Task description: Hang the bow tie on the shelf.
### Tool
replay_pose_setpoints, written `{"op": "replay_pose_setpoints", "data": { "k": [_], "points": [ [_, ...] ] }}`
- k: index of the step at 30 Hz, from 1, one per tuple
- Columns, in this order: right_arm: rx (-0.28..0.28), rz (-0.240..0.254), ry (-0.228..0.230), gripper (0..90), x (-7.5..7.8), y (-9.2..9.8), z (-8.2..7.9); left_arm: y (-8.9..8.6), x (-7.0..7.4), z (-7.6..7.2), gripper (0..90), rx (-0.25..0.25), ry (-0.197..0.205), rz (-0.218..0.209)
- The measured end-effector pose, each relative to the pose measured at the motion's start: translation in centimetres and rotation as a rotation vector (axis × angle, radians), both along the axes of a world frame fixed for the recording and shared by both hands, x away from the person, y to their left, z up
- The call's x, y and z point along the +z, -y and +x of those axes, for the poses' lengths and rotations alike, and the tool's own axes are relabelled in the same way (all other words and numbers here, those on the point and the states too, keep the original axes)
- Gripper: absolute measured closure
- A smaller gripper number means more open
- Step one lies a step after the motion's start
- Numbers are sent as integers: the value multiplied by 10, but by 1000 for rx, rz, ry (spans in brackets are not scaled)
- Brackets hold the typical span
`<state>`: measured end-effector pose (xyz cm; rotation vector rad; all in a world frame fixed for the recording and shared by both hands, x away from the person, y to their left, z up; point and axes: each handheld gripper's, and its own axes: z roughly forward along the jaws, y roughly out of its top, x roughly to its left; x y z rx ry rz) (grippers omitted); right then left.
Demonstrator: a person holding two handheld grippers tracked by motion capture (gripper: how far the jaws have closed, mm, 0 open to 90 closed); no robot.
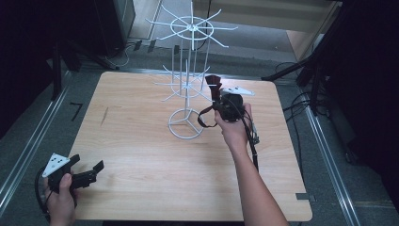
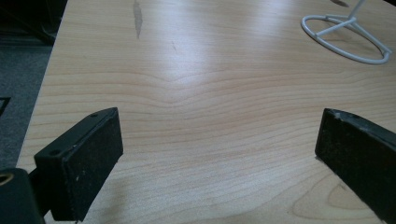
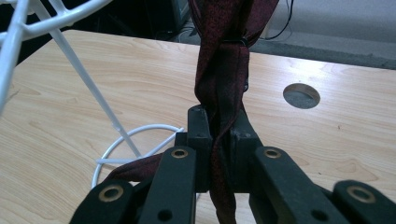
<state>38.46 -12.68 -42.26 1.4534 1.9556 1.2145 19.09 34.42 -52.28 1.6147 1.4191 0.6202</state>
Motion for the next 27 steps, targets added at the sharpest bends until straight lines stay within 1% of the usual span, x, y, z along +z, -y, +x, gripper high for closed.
{"op": "replay_pose_setpoints", "data": {
  "k": [6,7,8,11,13,14,18,21,24,27],
  "points": [
    [-8,-6,16,835,-2,1,-1,0,0,0,15,1,-1,-1],
    [-9,-8,36,836,0,0,-3,0,0,0,15,1,0,0],
    [-9,-8,36,836,0,0,-3,0,0,0,15,1,-2,-1],
    [-3,-18,69,836,3,-2,-5,0,0,0,15,1,-2,-1],
    [0,-28,78,836,4,-3,-5,0,0,0,15,1,-2,-2],
    [2,-36,77,835,3,-5,-4,0,0,0,15,1,-2,-2],
    [6,-45,64,835,0,-8,-3,0,0,0,15,2,-1,-1],
    [16,-58,48,833,-6,-12,-1,0,0,0,15,2,-1,-2],
    [21,-55,45,831,-8,-14,-1,0,0,0,15,2,-1,-2],
    [28,-29,43,828,-10,-15,0,0,0,0,15,2,-1,-2]
  ]
}}
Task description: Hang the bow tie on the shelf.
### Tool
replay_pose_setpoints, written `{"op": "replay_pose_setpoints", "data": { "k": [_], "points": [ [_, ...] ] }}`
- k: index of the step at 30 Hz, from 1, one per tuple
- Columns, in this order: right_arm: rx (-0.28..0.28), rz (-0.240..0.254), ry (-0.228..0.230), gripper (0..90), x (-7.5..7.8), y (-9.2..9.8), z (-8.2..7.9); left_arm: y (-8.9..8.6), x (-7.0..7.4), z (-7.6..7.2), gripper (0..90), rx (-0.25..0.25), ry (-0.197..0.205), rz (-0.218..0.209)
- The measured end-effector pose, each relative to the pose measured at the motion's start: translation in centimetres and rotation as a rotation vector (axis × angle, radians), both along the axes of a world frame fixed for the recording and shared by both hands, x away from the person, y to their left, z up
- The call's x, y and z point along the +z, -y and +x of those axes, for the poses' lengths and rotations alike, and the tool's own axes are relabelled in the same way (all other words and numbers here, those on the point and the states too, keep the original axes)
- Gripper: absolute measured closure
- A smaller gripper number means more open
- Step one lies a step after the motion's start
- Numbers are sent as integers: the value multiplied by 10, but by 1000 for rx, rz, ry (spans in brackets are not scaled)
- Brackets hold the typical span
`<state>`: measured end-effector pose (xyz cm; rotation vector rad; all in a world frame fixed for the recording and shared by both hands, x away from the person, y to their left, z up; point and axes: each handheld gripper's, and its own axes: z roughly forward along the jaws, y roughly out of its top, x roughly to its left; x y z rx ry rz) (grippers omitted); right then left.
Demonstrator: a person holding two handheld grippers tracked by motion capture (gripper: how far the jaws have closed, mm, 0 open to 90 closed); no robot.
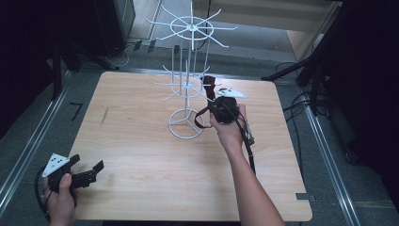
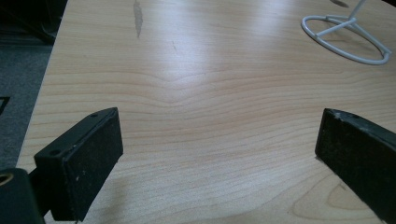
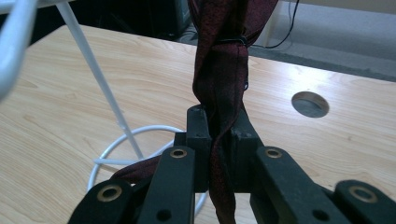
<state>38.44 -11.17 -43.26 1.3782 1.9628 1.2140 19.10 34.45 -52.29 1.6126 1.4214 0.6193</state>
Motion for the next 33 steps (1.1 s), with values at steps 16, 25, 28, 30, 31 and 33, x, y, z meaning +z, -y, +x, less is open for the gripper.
{"op": "replay_pose_setpoints", "data": {
  "k": [16,25,28,30,31,33],
  "points": [
    [24,4,32,791,-10,-10,-1,0,0,0,15,0,-1,1],
    [36,77,20,459,-18,-6,-3,0,0,0,15,-1,1,-2],
    [31,95,15,343,-18,-3,-6,0,0,0,15,0,0,0],
    [22,91,17,313,-18,-2,-7,0,0,0,15,0,0,0],
    [13,88,15,284,-17,-1,-8,0,0,0,15,-1,-2,0],
    [17,85,10,259,-18,4,-9,0,0,0,15,-1,-2,0]
  ]
}}
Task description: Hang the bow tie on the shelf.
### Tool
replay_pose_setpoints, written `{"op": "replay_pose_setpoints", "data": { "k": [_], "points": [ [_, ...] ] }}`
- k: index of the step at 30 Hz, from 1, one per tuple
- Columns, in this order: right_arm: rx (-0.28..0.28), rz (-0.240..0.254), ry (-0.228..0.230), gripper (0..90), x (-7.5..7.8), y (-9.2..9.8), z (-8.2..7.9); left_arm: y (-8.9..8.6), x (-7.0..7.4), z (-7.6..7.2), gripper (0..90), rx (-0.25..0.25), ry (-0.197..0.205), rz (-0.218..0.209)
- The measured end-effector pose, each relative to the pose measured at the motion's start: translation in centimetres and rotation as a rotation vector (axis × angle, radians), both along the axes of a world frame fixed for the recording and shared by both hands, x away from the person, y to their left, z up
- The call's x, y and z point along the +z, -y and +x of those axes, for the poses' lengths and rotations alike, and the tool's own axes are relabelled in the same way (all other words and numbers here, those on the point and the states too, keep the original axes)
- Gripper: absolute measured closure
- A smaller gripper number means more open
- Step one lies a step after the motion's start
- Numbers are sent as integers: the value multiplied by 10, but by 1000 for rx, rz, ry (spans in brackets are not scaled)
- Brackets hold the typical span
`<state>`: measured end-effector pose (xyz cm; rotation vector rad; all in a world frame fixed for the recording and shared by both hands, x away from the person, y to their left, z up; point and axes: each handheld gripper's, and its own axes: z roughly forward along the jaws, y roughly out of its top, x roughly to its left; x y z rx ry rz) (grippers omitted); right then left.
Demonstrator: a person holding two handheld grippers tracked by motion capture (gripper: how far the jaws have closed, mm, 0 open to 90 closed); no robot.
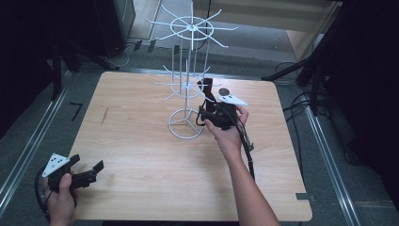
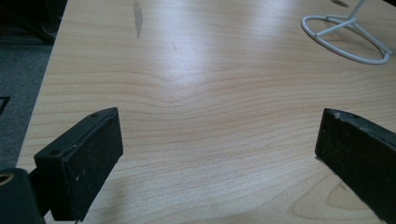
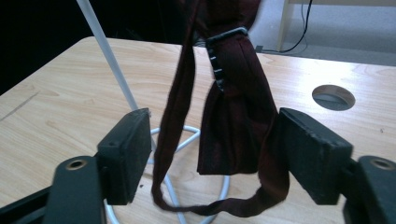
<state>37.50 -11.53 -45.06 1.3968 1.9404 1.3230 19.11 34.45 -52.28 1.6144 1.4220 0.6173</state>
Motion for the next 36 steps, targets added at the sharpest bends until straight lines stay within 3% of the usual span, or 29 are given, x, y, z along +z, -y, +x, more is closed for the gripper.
{"op": "replay_pose_setpoints", "data": {
  "k": [8,17,36],
  "points": [
    [-15,-17,-32,135,-7,12,-7,0,0,0,15,0,0,0],
    [-26,-29,-30,87,-13,32,-19,0,0,0,15,0,2,2],
    [-73,-42,-40,85,-28,78,-43,0,0,0,15,-1,3,4]
  ]
}}
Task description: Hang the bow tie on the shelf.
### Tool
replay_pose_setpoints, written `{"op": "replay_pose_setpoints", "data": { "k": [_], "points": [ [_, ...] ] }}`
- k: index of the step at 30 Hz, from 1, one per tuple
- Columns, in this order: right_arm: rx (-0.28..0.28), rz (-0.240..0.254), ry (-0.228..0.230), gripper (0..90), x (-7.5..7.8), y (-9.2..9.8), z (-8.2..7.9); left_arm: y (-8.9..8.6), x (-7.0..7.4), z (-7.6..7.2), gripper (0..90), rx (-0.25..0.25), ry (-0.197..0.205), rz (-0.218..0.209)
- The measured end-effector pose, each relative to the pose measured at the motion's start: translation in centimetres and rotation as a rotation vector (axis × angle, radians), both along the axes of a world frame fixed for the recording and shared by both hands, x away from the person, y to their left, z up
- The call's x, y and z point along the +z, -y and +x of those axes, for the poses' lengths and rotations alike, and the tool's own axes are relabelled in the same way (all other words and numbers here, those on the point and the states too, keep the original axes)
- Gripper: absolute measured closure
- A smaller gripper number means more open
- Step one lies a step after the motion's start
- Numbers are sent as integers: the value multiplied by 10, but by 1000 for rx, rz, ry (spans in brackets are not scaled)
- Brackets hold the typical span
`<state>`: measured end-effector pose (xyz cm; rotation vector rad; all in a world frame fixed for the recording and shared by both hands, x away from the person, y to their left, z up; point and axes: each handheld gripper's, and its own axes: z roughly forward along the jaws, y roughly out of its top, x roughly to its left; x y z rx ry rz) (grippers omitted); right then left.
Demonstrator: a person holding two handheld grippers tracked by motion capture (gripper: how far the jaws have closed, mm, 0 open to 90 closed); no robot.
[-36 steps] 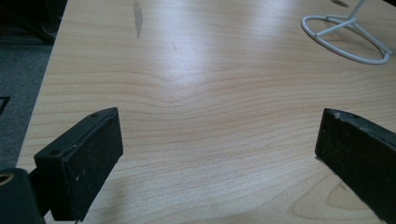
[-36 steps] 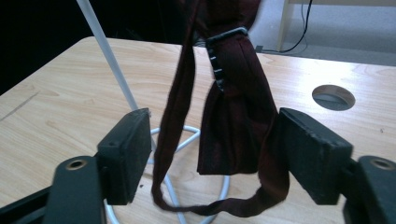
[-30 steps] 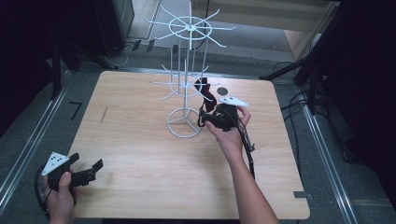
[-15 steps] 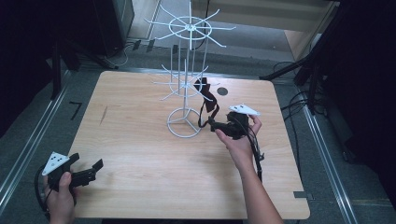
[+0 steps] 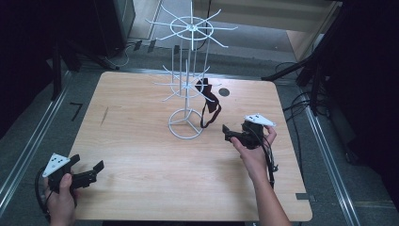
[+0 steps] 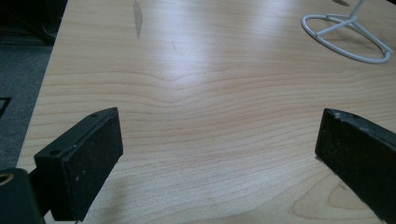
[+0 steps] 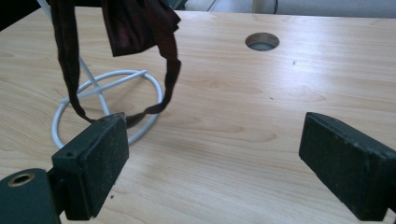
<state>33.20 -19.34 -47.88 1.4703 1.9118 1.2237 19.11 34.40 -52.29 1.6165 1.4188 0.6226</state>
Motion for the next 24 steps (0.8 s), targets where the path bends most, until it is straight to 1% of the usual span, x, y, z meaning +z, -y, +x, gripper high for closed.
{"op": "replay_pose_setpoints", "data": {
  "k": [5,16,22,23,24],
  "points": [
    [-15,1,-7,88,-5,12,-7,0,0,0,15,1,0,-1],
    [-49,-1,-26,94,-17,33,-18,0,0,0,15,3,1,1],
    [-72,-1,-35,94,-25,48,-29,0,0,0,15,3,4,1],
    [-77,1,-42,94,-27,53,-33,0,0,0,15,4,3,1],
    [-77,1,-42,94,-27,53,-33,0,0,0,15,3,2,2]
  ]
}}
